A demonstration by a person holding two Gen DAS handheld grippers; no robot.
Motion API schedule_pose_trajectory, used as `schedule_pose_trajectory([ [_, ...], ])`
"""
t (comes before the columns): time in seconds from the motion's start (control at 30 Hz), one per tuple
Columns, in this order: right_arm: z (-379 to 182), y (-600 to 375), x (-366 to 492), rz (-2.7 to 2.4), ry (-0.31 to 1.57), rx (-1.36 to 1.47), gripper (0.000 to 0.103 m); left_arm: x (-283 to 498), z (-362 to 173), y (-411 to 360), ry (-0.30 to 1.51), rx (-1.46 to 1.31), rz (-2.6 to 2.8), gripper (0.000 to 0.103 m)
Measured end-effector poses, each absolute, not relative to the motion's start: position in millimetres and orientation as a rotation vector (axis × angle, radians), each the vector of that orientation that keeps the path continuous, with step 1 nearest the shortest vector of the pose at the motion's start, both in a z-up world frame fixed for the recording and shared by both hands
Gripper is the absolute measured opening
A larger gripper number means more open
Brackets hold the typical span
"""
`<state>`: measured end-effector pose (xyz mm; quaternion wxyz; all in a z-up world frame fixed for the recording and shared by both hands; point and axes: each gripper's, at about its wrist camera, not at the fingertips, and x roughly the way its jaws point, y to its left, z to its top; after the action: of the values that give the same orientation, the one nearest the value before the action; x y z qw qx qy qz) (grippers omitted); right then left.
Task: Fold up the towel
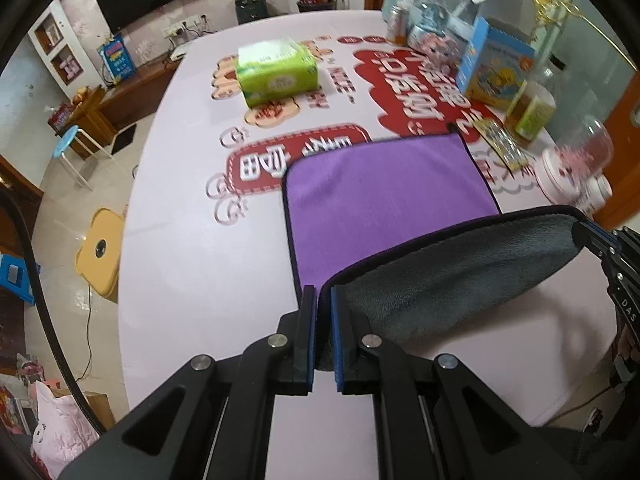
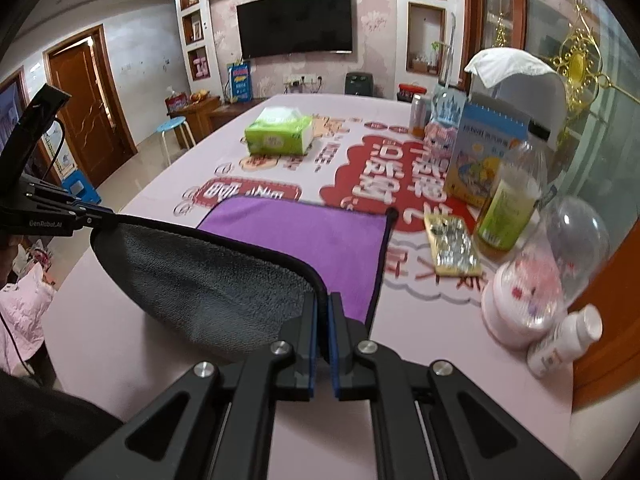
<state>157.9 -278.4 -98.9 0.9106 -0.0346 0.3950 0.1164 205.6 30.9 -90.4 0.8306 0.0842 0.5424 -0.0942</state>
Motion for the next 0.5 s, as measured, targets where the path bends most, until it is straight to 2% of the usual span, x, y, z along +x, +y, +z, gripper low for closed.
schedule_pose_trajectory([
  [0.5,-108,-273,241,0.147,0.703,-0.108,0.005,292,-102,37,1.035,0.106,-0.153,0.005],
])
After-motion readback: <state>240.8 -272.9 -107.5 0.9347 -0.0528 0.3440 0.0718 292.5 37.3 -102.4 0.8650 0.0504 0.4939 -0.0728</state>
